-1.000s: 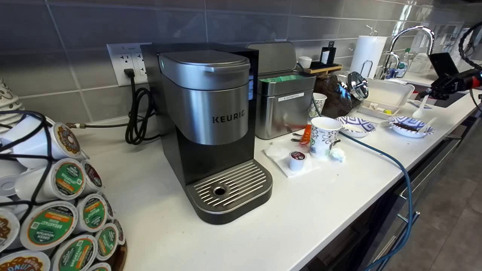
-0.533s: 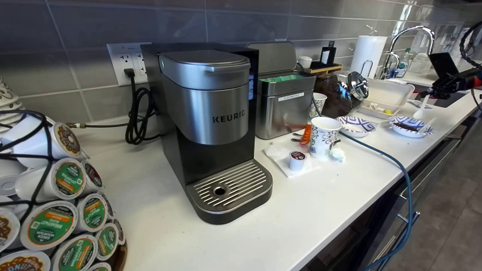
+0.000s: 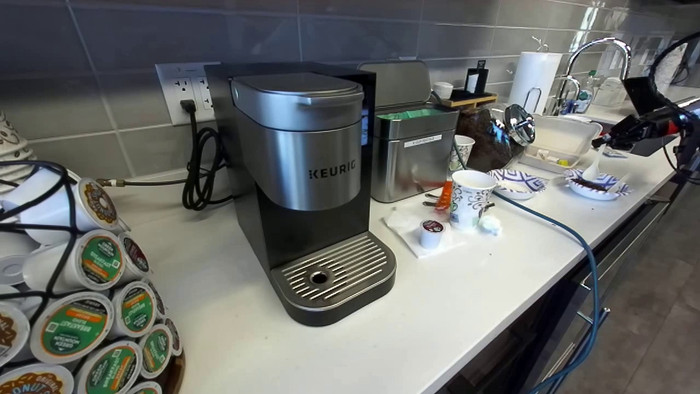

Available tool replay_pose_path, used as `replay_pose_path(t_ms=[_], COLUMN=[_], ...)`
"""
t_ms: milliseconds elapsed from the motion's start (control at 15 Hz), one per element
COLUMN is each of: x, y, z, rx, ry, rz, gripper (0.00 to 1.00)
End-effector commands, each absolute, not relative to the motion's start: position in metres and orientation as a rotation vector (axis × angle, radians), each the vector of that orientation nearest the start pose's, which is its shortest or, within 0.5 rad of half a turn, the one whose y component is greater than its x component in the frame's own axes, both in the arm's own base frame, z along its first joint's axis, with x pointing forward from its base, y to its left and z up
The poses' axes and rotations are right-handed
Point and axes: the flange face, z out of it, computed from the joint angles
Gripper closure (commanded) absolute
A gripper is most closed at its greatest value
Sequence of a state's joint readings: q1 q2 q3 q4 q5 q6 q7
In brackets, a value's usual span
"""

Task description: Put a half a spoon of the small brown objects into the empty paper plate

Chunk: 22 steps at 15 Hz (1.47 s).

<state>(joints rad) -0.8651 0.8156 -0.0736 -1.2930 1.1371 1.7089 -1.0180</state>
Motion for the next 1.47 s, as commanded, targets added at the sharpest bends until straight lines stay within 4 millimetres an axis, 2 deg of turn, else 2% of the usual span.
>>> replay_pose_path(t_ms=[0, 400, 867, 1133, 1400], x=[0.506, 0.505, 0.493, 0.495, 0.502], y=[-0.511, -0.512, -0.515, -0.503, -0.483], z=[0.268, 0.266, 0.288, 0.276, 0.262], rx=[-2.168, -2.27, -2.282, -2.331, -2.292], ry=[0.281, 0.207, 0.141, 0.091, 0.056], rz=[-0.842, -0.958, -0.994, -0.967, -0.891], gripper=[0.99, 0.99, 0.99, 0.99, 0.99])
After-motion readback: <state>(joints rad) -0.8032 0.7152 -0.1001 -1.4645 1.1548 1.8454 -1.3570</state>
